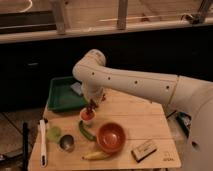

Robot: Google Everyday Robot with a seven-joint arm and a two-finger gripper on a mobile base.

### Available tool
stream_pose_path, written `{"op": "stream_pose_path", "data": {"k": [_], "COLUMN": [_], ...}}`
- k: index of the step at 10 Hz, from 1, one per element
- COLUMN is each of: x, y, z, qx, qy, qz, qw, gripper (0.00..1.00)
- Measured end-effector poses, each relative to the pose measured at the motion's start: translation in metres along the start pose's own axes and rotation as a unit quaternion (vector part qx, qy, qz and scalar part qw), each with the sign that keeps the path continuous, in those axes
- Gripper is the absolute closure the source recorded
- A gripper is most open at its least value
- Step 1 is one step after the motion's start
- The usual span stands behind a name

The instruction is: Place grapes in red bowl

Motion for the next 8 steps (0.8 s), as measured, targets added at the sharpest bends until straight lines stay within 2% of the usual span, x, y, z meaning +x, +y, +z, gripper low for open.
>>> {"op": "stream_pose_path", "data": {"k": [2,6,8], "x": [-0.006,-0.028,-0.03], "y": [-0.004,-0.034,-0.036], "z": [-0.001,-0.001,-0.002], "qx": [-0.003,-0.003,-0.003], "qy": [-0.003,-0.012,-0.013], "qz": [-0.013,-0.041,-0.046], "qw": [0.9999,0.9991,0.9989], "gripper": [0.99,0.99,0.99]}}
